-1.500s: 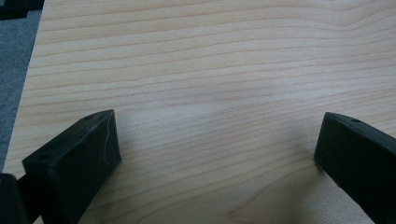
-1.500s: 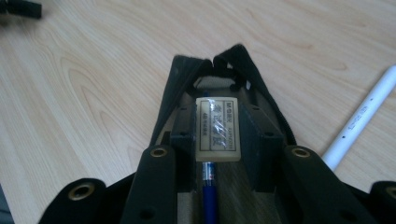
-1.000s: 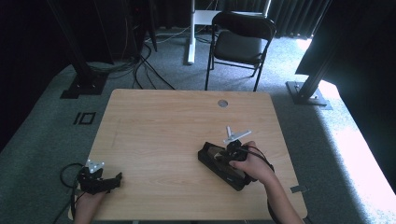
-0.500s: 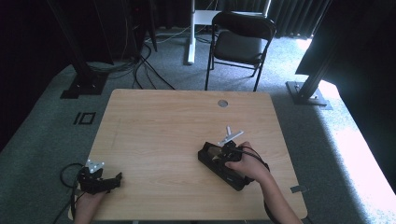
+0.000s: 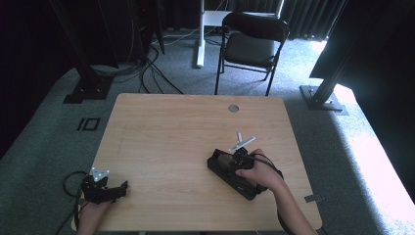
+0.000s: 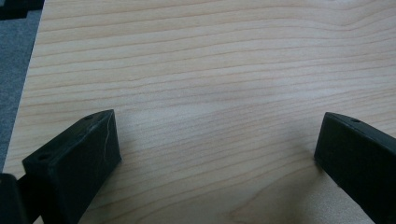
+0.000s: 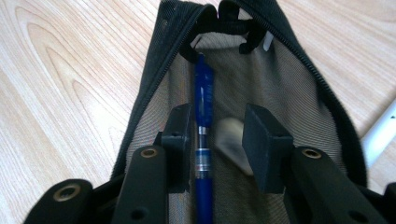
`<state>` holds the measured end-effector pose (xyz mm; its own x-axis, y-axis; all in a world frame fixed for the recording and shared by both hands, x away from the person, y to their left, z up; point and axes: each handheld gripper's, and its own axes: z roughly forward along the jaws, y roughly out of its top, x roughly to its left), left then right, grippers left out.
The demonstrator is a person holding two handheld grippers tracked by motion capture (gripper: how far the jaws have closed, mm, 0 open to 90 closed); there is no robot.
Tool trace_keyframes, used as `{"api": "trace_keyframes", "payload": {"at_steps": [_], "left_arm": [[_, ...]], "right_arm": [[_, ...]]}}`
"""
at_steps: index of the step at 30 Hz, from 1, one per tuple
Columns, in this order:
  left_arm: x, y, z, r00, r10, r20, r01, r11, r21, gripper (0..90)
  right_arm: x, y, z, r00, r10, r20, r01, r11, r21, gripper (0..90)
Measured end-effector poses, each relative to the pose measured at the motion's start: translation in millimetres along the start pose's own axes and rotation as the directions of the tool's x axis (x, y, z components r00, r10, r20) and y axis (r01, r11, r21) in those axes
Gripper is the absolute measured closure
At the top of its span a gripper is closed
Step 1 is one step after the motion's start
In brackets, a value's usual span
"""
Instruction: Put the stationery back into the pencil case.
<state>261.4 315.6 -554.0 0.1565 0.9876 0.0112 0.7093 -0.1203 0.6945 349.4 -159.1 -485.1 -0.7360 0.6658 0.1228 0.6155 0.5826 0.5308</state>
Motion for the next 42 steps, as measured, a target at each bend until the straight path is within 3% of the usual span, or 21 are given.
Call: {"api": "trace_keyframes", "payload": {"at_steps": [10, 17, 26, 30, 36, 42], "left_arm": [[0.0, 0.0, 0.0, 1.0000, 0.000, 0.000, 0.000, 1.0000, 0.000, 0.4], [0.0, 0.0, 0.0, 1.0000, 0.000, 0.000, 0.000, 1.0000, 0.000, 0.4], [0.0, 0.0, 0.0, 1.0000, 0.000, 0.000, 0.000, 1.0000, 0.000, 0.4], [0.0, 0.0, 0.0, 1.0000, 0.000, 0.000, 0.000, 1.0000, 0.000, 0.4], [0.0, 0.0, 0.0, 1.0000, 0.000, 0.000, 0.000, 1.0000, 0.000, 0.4], [0.0, 0.0, 0.0, 1.0000, 0.000, 0.000, 0.000, 1.0000, 0.000, 0.4]], "right_arm": [[0.2, 3.9, -23.7, 0.9997, 0.003, -0.025, -0.005, 0.997, -0.071, 62.8], [-5.7, 5.5, -41.9, 0.9993, 0.026, -0.026, -0.030, 0.986, -0.165, 63.4], [-21.5, 4.1, -52.8, 0.9967, 0.076, 0.030, -0.065, 0.964, -0.259, 63.7], [-29.1, 3.2, -53.4, 0.9939, 0.098, 0.050, -0.081, 0.960, -0.269, 63.5], [-44.8, 1.1, -48.9, 0.9824, 0.142, 0.122, -0.104, 0.956, -0.275, 62.2], [-59.6, -0.7, -40.0, 0.9701, 0.189, 0.153, -0.142, 0.952, -0.272, 62.0]]}}
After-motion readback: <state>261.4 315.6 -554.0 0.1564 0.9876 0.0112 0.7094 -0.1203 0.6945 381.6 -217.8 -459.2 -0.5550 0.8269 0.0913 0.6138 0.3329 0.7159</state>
